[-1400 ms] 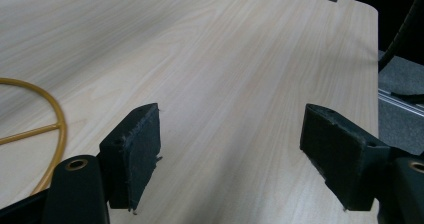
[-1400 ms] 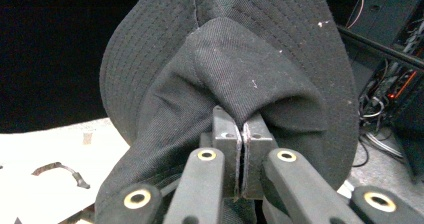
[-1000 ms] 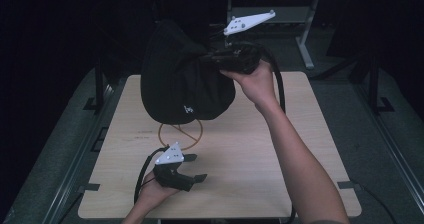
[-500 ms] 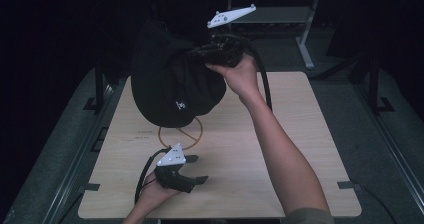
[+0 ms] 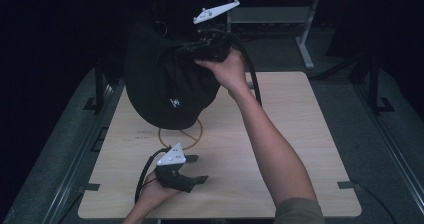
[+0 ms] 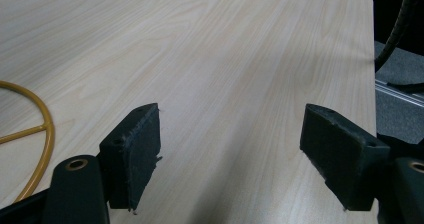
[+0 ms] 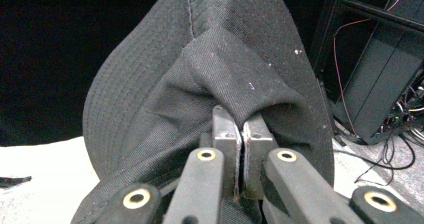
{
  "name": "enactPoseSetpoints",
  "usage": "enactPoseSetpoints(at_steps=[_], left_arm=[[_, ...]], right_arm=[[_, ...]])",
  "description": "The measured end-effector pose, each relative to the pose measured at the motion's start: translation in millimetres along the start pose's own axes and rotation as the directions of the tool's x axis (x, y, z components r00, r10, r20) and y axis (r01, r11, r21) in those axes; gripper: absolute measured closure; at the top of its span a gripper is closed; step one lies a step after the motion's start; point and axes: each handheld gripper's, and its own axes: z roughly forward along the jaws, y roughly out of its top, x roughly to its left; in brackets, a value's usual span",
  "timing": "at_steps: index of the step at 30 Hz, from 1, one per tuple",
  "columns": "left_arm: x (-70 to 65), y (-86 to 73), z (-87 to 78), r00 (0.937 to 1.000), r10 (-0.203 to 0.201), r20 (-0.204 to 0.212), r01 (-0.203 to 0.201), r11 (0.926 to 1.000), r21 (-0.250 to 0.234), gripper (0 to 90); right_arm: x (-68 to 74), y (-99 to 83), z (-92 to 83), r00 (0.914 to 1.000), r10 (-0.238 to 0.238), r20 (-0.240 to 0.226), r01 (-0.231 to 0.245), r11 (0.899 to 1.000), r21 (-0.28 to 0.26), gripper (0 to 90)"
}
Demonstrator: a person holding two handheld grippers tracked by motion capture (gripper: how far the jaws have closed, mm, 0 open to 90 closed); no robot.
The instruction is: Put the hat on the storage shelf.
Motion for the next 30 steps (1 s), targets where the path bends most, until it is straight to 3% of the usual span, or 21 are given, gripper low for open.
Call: enactPoseSetpoints(at_steps=[14, 17, 24, 26, 27, 28, 30], left_arm=[[-3.9, 0.7, 3.6, 0.9997, 0.024, 0.010, -0.024, 0.9996, 0.015, 23.8], [-5.1, 1.0, 5.4, 0.9993, 0.034, 0.015, -0.034, 0.9993, 0.016, 23.7], [-6.6, 1.3, 9.2, 0.9991, 0.034, 0.026, -0.034, 0.9993, 0.016, 23.7], [-7.9, 1.6, 10.7, 0.9987, 0.043, 0.029, -0.043, 0.9988, 0.024, 23.8], [-9.0, 2.1, 10.9, 0.9981, 0.053, 0.031, -0.054, 0.9980, 0.034, 23.7], [-9.0, 2.1, 10.9, 0.9981, 0.053, 0.031, -0.054, 0.9980, 0.034, 23.7], [-10.0, 1.7, 11.2, 0.9981, 0.053, 0.032, -0.054, 0.9980, 0.033, 23.7]], right_arm=[[-4.9, 10.6, 28.2, 1.0000, 0.009, 0.001, -0.009, 0.999, 0.047, 87.4], [-4.5, 13.6, 41.7, 1.0000, 0.002, 0.010, -0.003, 0.995, 0.103, 86.9], [-3.9, 16.1, 73.0, 0.9998, -0.008, 0.016, 0.005, 0.985, 0.172, 84.7], [-1.4, 16.7, 84.0, 0.9996, -0.016, 0.022, 0.012, 0.979, 0.205, 79.1], [-0.1, 15.2, 91.7, 0.9992, -0.007, 0.038, -0.001, 0.979, 0.206, 65.2], [-0.1, 15.2, 91.7, 0.9992, -0.007, 0.038, -0.001, 0.979, 0.206, 65.2], [-0.9, 11.4, 93.1, 0.9995, 0.019, 0.023, -0.023, 0.978, 0.208, 56.2]])
